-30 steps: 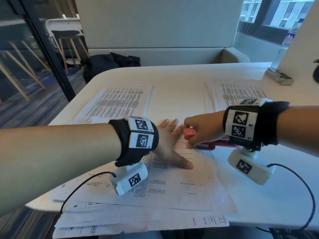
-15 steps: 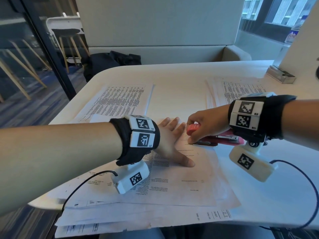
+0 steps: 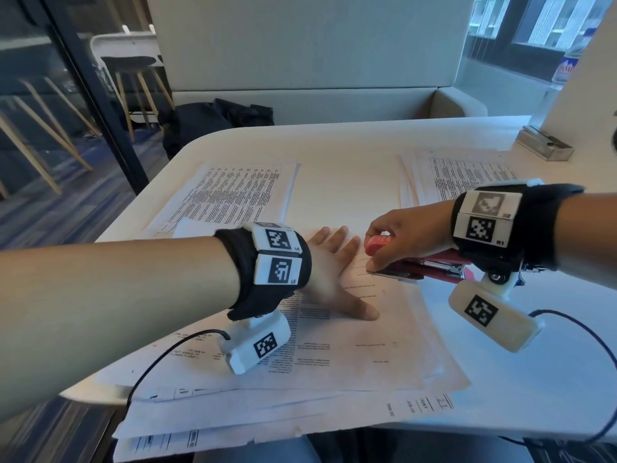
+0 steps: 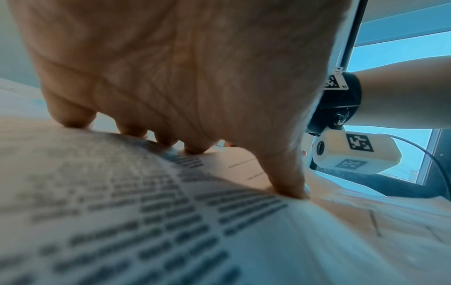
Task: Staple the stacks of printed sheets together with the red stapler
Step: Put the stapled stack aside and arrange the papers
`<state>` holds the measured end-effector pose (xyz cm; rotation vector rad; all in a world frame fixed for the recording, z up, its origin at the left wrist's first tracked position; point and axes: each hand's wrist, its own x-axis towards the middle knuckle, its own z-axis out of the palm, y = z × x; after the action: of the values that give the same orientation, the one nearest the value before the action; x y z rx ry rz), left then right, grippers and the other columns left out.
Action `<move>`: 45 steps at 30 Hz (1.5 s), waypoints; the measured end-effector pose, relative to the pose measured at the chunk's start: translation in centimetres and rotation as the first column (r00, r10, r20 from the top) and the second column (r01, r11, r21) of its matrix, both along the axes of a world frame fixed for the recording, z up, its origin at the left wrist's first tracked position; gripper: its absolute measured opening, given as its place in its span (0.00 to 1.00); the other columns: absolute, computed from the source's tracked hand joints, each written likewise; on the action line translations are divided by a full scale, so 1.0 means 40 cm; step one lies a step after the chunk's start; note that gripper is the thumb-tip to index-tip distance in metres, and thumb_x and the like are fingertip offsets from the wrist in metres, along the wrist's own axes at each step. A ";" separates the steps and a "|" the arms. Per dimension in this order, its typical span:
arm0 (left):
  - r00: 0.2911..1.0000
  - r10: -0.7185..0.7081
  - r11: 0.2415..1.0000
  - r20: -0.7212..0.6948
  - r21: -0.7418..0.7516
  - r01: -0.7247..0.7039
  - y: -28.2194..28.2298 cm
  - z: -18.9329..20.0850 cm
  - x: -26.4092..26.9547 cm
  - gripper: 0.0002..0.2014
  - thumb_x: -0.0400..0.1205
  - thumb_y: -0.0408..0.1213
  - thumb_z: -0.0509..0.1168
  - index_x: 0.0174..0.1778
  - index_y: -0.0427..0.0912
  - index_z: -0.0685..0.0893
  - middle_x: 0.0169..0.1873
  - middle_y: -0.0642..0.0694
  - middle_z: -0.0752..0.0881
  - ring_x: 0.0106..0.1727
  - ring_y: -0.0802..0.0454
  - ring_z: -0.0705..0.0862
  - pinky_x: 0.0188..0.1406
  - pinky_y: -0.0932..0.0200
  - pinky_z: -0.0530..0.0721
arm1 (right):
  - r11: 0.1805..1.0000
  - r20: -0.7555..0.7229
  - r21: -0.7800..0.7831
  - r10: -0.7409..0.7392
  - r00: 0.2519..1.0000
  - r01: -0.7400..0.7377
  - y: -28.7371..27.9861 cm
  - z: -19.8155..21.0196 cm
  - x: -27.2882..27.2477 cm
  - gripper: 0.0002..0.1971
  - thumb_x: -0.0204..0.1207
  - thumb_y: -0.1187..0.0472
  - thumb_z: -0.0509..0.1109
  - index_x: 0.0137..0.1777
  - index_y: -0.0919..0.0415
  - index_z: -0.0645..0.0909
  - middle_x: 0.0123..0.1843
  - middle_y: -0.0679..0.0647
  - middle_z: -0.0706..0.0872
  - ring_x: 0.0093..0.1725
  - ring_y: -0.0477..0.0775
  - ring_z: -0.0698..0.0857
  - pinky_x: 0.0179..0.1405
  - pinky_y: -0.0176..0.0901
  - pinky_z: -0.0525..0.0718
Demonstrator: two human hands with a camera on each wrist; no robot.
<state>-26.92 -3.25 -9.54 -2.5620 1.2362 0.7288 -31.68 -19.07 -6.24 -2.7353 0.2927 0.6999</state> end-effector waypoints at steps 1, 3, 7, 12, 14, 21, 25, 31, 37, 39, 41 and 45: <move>1.000 0.002 1.000 -0.001 -0.003 -0.002 0.000 0.000 0.000 0.61 0.66 0.77 0.59 0.80 0.52 0.28 0.81 0.52 0.27 0.82 0.49 0.29 0.80 0.42 0.38 | 1.000 -0.002 0.005 -0.001 1.000 0.001 -0.002 0.000 0.001 0.22 0.70 0.40 0.74 0.60 0.48 0.78 0.49 0.51 0.88 0.43 0.52 0.89 0.42 0.43 0.87; 1.000 0.005 1.000 -0.005 -0.005 -0.005 -0.001 -0.001 0.000 0.62 0.65 0.77 0.60 0.80 0.52 0.28 0.80 0.52 0.27 0.82 0.49 0.29 0.80 0.42 0.38 | 0.999 -0.002 0.050 -0.009 1.000 0.009 -0.009 0.001 0.003 0.22 0.71 0.41 0.74 0.60 0.51 0.79 0.48 0.53 0.89 0.41 0.54 0.90 0.41 0.44 0.88; 1.000 0.002 1.000 -0.018 0.009 -0.002 0.001 0.002 0.000 0.63 0.64 0.77 0.61 0.80 0.52 0.27 0.80 0.53 0.26 0.81 0.49 0.28 0.80 0.39 0.38 | 0.987 -0.003 0.142 -0.070 0.998 0.070 -0.025 0.010 -0.008 0.20 0.73 0.44 0.73 0.60 0.55 0.80 0.47 0.56 0.90 0.38 0.54 0.88 0.39 0.45 0.87; 0.999 0.014 1.000 -0.042 -0.008 -0.015 0.000 0.009 -0.003 0.63 0.65 0.76 0.62 0.81 0.50 0.28 0.80 0.52 0.26 0.81 0.49 0.28 0.80 0.40 0.38 | 0.997 0.061 -0.075 0.023 0.998 -0.019 -0.005 0.016 -0.020 0.19 0.71 0.39 0.72 0.57 0.44 0.74 0.45 0.43 0.82 0.39 0.44 0.84 0.37 0.40 0.80; 0.998 0.028 1.000 -0.064 -0.008 -0.029 0.000 0.020 0.000 0.64 0.66 0.74 0.64 0.81 0.46 0.28 0.80 0.50 0.26 0.81 0.50 0.28 0.80 0.42 0.38 | 0.993 0.105 -0.101 0.065 0.992 -0.054 0.013 0.024 -0.017 0.19 0.72 0.39 0.72 0.57 0.44 0.73 0.45 0.42 0.82 0.38 0.42 0.83 0.37 0.39 0.79; 0.999 -0.004 0.998 0.051 -0.069 0.008 0.042 0.085 0.019 0.53 0.72 0.63 0.69 0.84 0.47 0.45 0.84 0.49 0.45 0.85 0.51 0.42 0.83 0.47 0.50 | 0.973 0.175 -0.189 0.164 0.971 -0.131 0.055 0.022 -0.003 0.25 0.72 0.34 0.67 0.59 0.52 0.73 0.50 0.48 0.82 0.43 0.45 0.80 0.45 0.40 0.78; 0.993 0.002 0.975 0.119 -0.220 0.024 0.087 0.098 0.018 0.29 0.77 0.51 0.70 0.75 0.51 0.74 0.73 0.52 0.75 0.73 0.53 0.73 0.67 0.59 0.71 | 0.971 0.204 -0.204 0.168 0.964 -0.126 0.053 0.022 -0.005 0.24 0.72 0.35 0.69 0.57 0.51 0.74 0.50 0.47 0.82 0.43 0.45 0.79 0.43 0.41 0.78; 0.997 0.016 0.929 0.078 -0.370 0.014 0.083 0.089 0.005 0.14 0.76 0.42 0.72 0.58 0.50 0.88 0.47 0.55 0.90 0.49 0.59 0.83 0.46 0.67 0.73 | 0.925 0.171 -0.331 0.255 0.952 -0.188 0.061 0.012 -0.021 0.27 0.68 0.37 0.74 0.60 0.52 0.76 0.43 0.43 0.78 0.41 0.45 0.77 0.45 0.40 0.80; 0.996 -0.002 0.912 0.085 -0.408 0.037 0.038 0.067 -0.004 0.14 0.74 0.46 0.74 0.54 0.50 0.90 0.38 0.56 0.85 0.44 0.58 0.82 0.46 0.66 0.75 | 0.904 0.173 -0.356 0.313 0.934 -0.238 0.058 -0.005 -0.035 0.26 0.64 0.36 0.76 0.56 0.50 0.80 0.43 0.41 0.79 0.46 0.46 0.78 0.50 0.42 0.80; 0.997 -0.002 0.918 0.082 -0.396 0.034 0.029 0.057 -0.007 0.15 0.73 0.48 0.75 0.55 0.51 0.90 0.37 0.57 0.83 0.42 0.58 0.81 0.45 0.64 0.77 | 0.891 0.148 -0.369 0.339 0.929 -0.266 0.059 -0.007 -0.039 0.28 0.62 0.34 0.76 0.56 0.51 0.79 0.40 0.40 0.76 0.45 0.46 0.77 0.46 0.41 0.76; 0.997 0.006 0.923 0.080 -0.383 0.025 0.026 0.051 -0.008 0.15 0.72 0.48 0.76 0.54 0.52 0.90 0.38 0.57 0.84 0.44 0.57 0.82 0.47 0.61 0.80 | 0.873 0.127 -0.395 0.361 0.924 -0.287 0.060 -0.010 -0.041 0.30 0.63 0.34 0.76 0.58 0.52 0.79 0.40 0.41 0.75 0.46 0.47 0.76 0.45 0.40 0.73; 0.996 0.031 0.920 0.089 -0.392 0.006 0.025 0.050 -0.010 0.12 0.71 0.48 0.76 0.49 0.53 0.91 0.42 0.57 0.88 0.46 0.56 0.84 0.49 0.60 0.83 | 0.852 0.111 -0.429 0.381 0.918 -0.301 0.060 -0.012 -0.042 0.31 0.64 0.32 0.74 0.60 0.51 0.78 0.46 0.42 0.77 0.48 0.48 0.78 0.46 0.41 0.75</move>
<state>-27.31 -2.25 -7.55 -2.8797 1.4620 0.3836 -33.37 -16.68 -6.74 -3.2737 -0.1213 0.4898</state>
